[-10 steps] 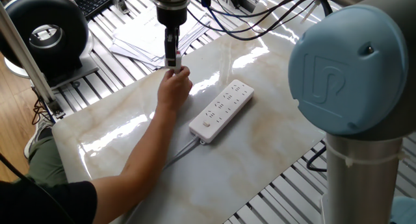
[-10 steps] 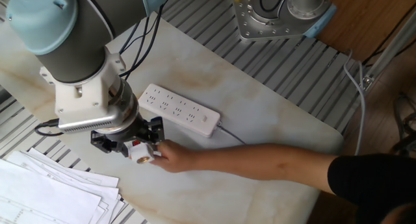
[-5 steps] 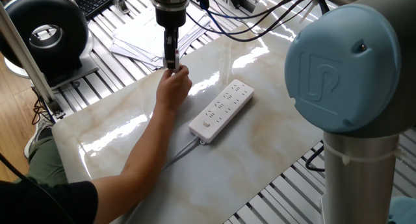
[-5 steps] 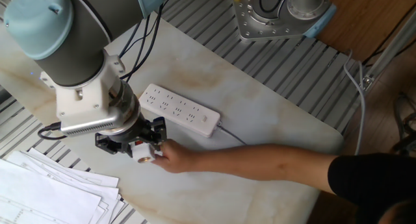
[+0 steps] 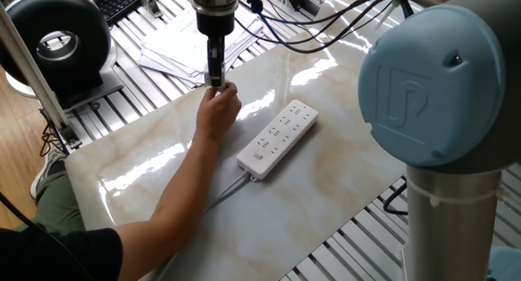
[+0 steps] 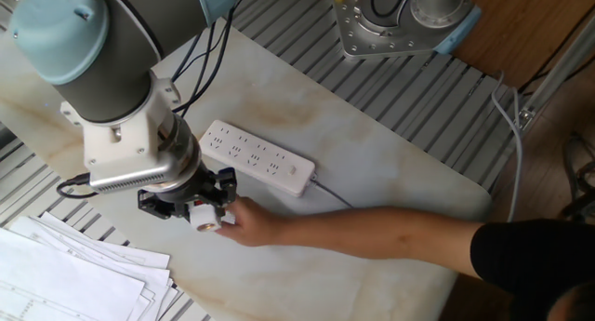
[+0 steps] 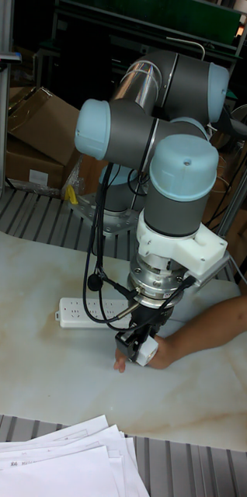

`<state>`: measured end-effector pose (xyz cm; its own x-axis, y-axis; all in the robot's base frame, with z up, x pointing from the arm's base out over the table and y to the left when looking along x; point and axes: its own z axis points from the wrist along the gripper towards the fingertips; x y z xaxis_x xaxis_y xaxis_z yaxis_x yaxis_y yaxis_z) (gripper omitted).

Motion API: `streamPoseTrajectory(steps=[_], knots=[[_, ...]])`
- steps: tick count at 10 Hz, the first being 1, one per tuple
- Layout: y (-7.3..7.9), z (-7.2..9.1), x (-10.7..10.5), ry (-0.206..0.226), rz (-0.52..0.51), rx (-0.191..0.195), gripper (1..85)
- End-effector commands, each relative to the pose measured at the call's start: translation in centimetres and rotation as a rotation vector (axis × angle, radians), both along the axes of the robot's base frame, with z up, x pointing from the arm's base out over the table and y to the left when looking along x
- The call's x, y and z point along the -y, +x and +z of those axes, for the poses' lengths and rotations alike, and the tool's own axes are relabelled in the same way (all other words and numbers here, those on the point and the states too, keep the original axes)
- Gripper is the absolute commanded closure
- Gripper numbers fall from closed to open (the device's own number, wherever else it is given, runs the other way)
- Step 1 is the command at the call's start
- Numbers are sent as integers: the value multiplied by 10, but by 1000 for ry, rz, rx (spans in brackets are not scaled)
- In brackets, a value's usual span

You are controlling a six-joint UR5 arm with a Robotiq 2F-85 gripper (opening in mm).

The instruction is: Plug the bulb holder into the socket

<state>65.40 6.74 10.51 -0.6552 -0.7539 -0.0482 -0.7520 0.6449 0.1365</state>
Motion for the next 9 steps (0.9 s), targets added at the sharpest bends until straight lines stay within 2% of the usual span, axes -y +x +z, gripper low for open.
streamPoseTrajectory(steps=[1,3,4,5,6,7,8,9], knots=[[4,2,3,-7,-29,17,843],[7,10,-1,4,-52,39,843],[2,22,2,-17,-71,33,843],[-1,29,9,-59,-83,27,843],[-1,34,10,-74,-76,19,843],[0,37,9,-78,-81,17,843],[8,41,9,-98,-89,23,843],[15,44,4,-99,-89,25,843]])
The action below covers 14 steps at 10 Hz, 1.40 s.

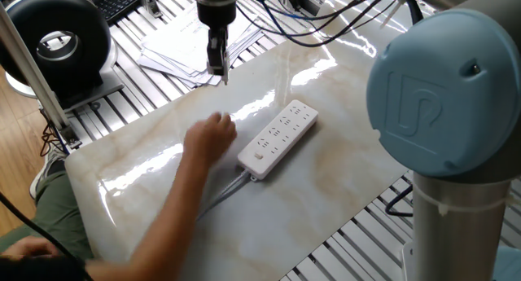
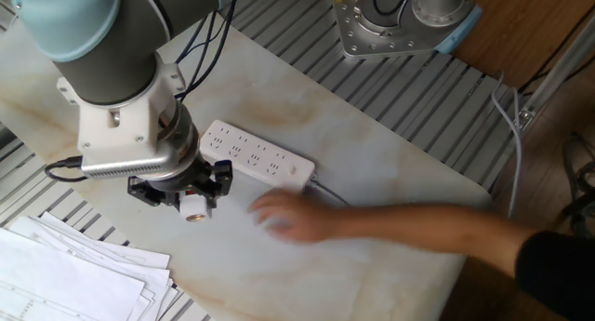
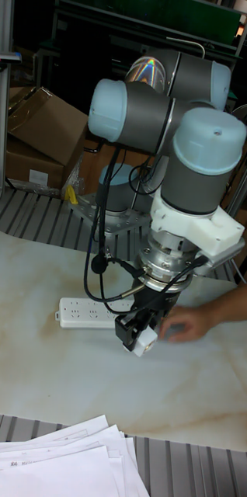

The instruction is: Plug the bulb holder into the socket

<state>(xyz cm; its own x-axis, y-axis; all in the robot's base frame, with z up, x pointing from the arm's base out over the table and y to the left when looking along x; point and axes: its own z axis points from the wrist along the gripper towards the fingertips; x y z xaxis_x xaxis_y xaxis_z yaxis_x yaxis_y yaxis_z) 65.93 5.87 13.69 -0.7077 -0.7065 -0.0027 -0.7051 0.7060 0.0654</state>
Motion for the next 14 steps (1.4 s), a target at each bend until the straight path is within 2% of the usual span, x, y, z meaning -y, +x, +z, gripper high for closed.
streamPoseTrajectory(steps=[1,2,3,7,8,9,10,11,14], knots=[[15,17,-10,-25,-15,2,843],[21,20,-12,-49,-7,3,843],[19,23,-10,-56,-4,1,843],[15,30,-14,-51,-10,-10,843],[19,28,-18,-51,-11,-2,843],[20,32,-23,-31,-13,-2,843],[22,35,-19,-52,2,-2,843],[22,34,-21,-51,7,-2,843],[32,33,-35,-23,-4,12,843]])
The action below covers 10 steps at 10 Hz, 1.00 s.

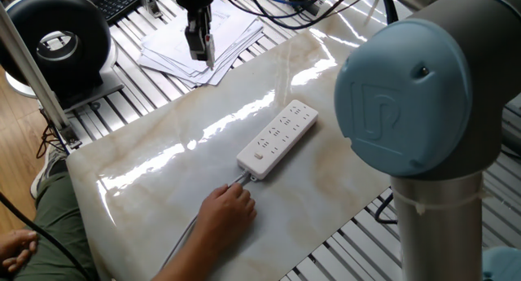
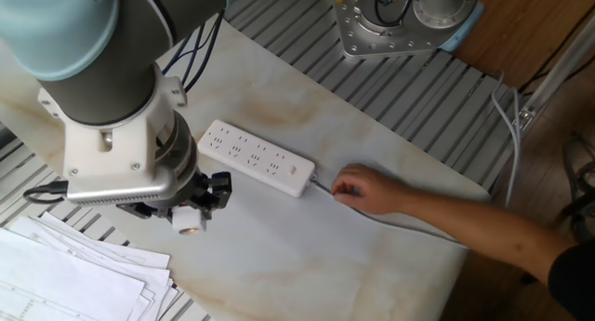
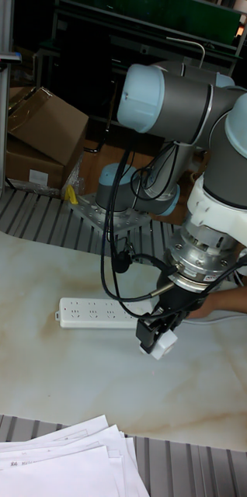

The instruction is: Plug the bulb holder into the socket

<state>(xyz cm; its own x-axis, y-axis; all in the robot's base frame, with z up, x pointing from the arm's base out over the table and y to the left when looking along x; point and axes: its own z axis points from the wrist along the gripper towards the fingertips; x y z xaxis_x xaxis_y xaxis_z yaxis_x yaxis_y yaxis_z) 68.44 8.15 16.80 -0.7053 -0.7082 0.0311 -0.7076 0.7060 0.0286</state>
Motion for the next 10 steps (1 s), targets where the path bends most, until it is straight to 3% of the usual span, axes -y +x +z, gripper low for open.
streamPoseTrajectory(steps=[1,6,8,10], knots=[[9,3,-14,30,-9,16,843],[12,6,-23,58,-20,26,843],[10,6,-18,38,-17,23,843],[11,5,-24,55,-14,25,843]])
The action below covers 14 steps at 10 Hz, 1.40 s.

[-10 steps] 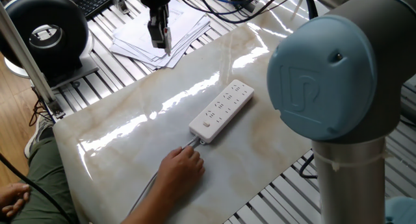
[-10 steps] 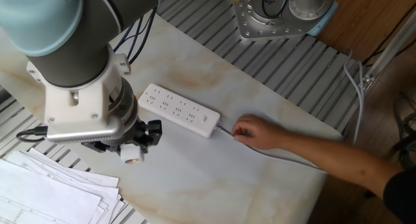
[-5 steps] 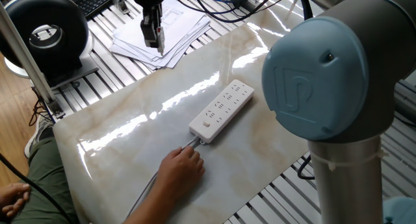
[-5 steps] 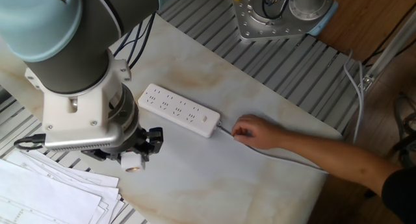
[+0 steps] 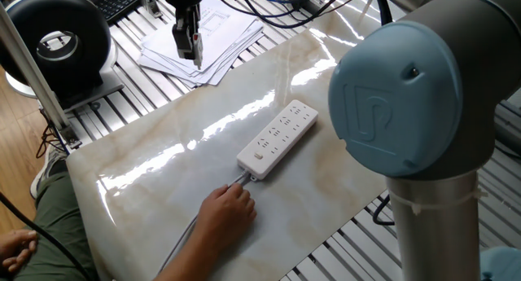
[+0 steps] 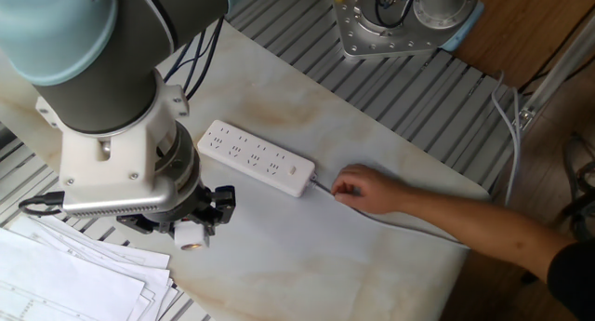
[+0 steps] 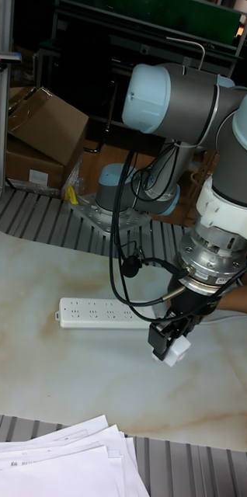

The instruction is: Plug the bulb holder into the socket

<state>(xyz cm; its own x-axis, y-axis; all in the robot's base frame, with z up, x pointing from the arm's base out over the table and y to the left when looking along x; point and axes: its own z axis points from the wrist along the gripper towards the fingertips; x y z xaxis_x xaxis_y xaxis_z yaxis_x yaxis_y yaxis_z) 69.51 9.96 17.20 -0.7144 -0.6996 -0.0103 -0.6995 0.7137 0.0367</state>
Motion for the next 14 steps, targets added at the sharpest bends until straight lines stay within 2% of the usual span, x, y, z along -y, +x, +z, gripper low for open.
streamPoseTrajectory(steps=[1,14], knots=[[0,1,-6,17,2,0,843],[1,1,-8,8,-2,-3,843]])
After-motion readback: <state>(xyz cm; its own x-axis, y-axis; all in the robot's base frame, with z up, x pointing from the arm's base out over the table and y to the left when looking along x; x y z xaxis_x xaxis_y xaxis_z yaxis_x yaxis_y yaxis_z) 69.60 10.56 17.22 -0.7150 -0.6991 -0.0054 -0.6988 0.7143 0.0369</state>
